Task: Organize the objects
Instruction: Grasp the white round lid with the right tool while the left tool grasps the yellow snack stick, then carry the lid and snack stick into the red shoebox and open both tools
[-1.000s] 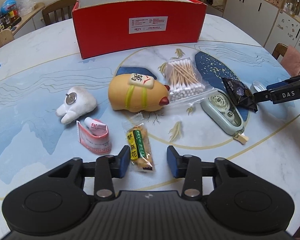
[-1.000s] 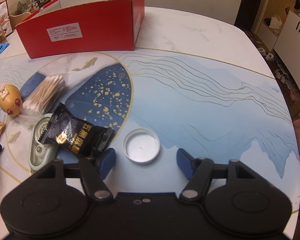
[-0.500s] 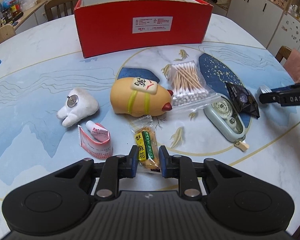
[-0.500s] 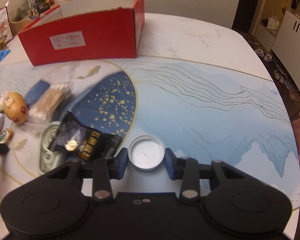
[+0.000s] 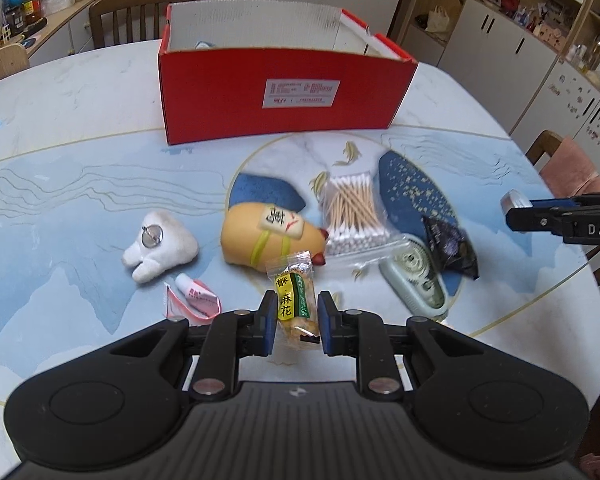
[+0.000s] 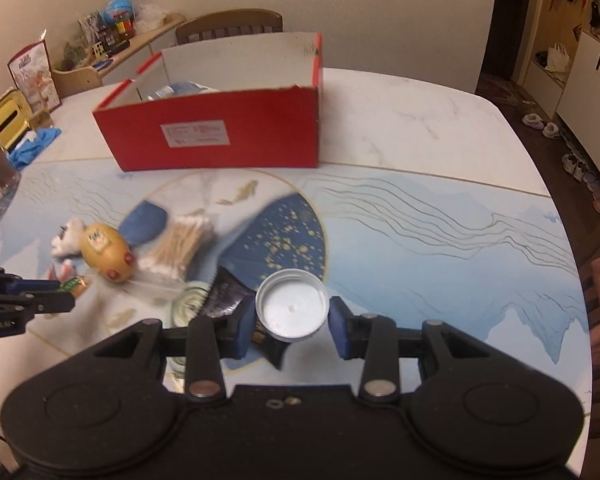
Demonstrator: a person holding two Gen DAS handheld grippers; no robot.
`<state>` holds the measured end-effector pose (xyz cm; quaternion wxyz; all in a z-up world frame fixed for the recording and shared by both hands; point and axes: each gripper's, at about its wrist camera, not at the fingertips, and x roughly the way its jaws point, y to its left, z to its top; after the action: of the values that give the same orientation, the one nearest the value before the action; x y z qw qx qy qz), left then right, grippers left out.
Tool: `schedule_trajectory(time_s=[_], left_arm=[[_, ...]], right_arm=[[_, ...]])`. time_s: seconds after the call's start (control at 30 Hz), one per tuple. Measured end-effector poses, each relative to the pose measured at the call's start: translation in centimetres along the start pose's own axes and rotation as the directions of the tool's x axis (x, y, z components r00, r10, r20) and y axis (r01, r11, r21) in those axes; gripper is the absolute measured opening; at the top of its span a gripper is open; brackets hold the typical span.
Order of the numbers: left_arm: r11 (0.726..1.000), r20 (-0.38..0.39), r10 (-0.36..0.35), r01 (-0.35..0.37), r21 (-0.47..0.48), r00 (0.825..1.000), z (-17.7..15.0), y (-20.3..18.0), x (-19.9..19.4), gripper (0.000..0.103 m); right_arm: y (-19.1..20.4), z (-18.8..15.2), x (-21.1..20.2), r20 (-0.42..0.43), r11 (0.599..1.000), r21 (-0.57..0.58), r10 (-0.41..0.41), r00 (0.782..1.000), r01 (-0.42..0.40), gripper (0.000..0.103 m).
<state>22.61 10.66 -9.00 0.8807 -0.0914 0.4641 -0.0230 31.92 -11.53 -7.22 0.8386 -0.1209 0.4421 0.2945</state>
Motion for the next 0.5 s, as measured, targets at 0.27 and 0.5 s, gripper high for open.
schedule_trajectory(time_s=[0.27,0.5], left_arm=[[0.999,0.065,-0.053,0.054,-0.01,0.996,2.1,0.6,-2.7,0.02],[0.998,0.128,-0.06,0.06,0.002,0.99,5.6,1.2,-3.9,0.02]], right_arm=[[1.6,2.2,-1.7,0.012,0.999,0.005,0.035,0.999,-0.035,0.038],[3.2,5.6,-3.2,0.056,0.999,-0.005,0.039,0.998,-0.039,0.038]])
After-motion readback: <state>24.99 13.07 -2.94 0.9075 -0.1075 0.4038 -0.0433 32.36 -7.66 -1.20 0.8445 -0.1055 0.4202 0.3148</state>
